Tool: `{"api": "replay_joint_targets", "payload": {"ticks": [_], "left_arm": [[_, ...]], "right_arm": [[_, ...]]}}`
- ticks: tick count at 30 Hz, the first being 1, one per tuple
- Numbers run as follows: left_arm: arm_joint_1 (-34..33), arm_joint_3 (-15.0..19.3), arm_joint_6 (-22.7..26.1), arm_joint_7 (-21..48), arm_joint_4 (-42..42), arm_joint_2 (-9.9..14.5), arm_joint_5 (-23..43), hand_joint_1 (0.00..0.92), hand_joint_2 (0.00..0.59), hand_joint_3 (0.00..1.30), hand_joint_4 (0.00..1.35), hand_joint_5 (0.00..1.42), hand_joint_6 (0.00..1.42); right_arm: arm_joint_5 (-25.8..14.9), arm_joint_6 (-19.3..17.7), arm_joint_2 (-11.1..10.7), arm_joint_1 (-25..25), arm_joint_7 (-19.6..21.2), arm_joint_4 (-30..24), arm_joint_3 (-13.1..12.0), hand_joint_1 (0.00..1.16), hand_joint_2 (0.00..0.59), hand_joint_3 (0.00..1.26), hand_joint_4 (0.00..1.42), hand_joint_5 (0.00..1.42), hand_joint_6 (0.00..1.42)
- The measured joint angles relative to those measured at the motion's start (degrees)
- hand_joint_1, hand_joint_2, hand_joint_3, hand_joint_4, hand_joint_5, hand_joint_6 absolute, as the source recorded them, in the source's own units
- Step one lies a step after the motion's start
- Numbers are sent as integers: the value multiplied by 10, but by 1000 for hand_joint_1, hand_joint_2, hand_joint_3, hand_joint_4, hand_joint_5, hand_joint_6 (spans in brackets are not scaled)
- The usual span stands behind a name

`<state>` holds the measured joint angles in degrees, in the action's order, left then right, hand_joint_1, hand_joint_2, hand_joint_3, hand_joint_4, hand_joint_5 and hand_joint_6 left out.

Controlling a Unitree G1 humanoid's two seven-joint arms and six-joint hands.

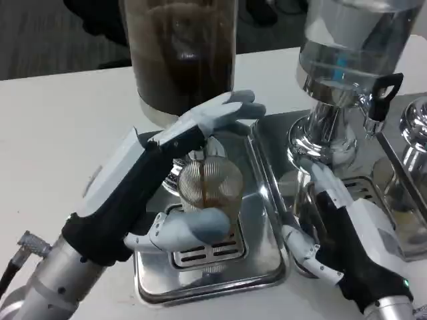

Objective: Grasp the cup under the faucet to collect the drink, then remove the cup.

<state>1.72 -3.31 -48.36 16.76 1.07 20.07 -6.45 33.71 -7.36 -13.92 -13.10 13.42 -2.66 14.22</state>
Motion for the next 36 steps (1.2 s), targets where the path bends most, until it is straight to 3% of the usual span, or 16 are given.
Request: {"api": "replay_joint_targets", "payload": {"ticks": [5, 7, 15, 26, 36], "left_arm": [[-1, -3, 0, -1, 1, 2, 0, 0, 105, 265, 134, 317, 272], [-1, -4, 0, -5, 2, 2, 0, 0, 105, 267, 135, 305, 261], [-2, -10, 0, -5, 4, 3, 2, 0, 105, 268, 135, 295, 253], [-2, -10, -1, -7, 5, 3, 9, 0, 106, 275, 135, 292, 250], [-3, -8, 0, -7, 5, 11, 15, 0, 110, 282, 151, 292, 242]], "right_arm": [[-42, -11, 0, 4, -20, 0, -10, 475, 371, 0, 0, 0, 181], [-84, -22, 0, 14, -49, 2, -19, 553, 312, 0, 0, 0, 137], [-174, -35, 0, 48, -133, 25, -31, 666, 236, 0, 0, 0, 69], [-206, -35, 3, 88, -191, 42, -40, 754, 188, 0, 0, 0, 0], [-208, -37, 25, 124, -216, 87, -24, 753, 187, 0, 0, 0, 0]]}}
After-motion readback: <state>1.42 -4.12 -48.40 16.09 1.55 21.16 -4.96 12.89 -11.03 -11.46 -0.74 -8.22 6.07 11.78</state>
